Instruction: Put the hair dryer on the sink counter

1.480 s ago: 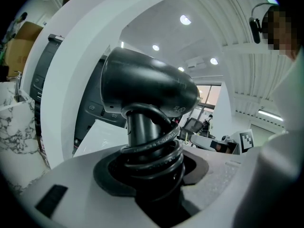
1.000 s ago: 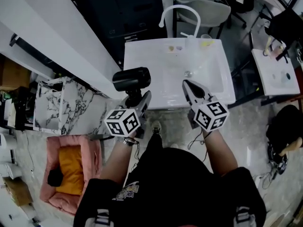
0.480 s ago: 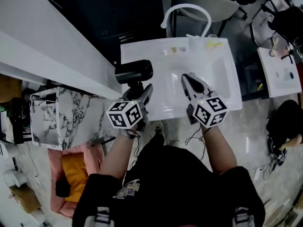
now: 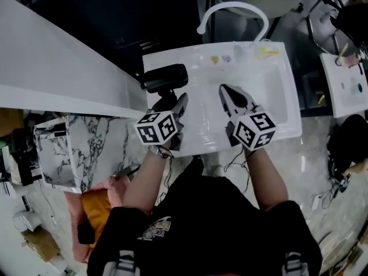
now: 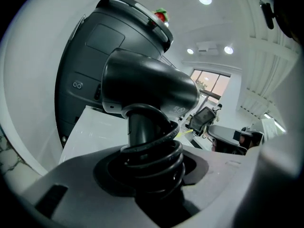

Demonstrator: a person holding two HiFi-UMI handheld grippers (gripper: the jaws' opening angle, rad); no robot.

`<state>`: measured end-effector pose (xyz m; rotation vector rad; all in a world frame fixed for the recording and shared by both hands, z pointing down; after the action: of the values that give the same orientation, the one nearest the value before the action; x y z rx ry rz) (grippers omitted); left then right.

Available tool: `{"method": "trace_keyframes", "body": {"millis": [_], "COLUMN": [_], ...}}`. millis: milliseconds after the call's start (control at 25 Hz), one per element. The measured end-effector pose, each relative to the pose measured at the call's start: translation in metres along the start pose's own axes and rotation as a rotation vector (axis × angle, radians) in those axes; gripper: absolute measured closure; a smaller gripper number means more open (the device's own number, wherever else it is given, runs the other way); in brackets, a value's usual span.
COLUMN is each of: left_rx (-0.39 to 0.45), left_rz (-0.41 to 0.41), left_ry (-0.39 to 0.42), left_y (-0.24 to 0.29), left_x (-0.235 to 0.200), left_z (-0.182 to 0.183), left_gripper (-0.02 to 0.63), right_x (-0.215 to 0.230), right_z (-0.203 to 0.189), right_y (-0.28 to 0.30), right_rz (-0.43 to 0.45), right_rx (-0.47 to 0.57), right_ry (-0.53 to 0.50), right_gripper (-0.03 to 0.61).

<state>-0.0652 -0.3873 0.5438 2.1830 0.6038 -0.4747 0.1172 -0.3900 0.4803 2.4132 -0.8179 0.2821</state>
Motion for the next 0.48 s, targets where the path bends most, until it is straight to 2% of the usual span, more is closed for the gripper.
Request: {"method": "trace_keyframes", "body": {"millis": [480], "left_rx": [-0.108], "left_rz": [0.051], "left_ry": [-0.047], "left_y": [0.064], "left_x": [-0.051], "left_z": [0.004], "left_gripper": [0.416], "right_x": [0.024], "right_z": [-0.007], "right_y": [0.05], "right_rz": [-0.017], "right_rx": [-0.054], "right_ry": [0.037], "right_gripper": [0.58]}}
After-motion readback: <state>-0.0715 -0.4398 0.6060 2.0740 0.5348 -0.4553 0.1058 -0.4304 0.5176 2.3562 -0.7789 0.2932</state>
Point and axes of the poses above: the fingertips, and each gripper's own axes: y forward along the fingers, x to its right, z out of its top, the point moved 4 cm from there along -y, backward along the fingers, and after that the axes turned 12 degrees about -x, right-handed, at the moved point
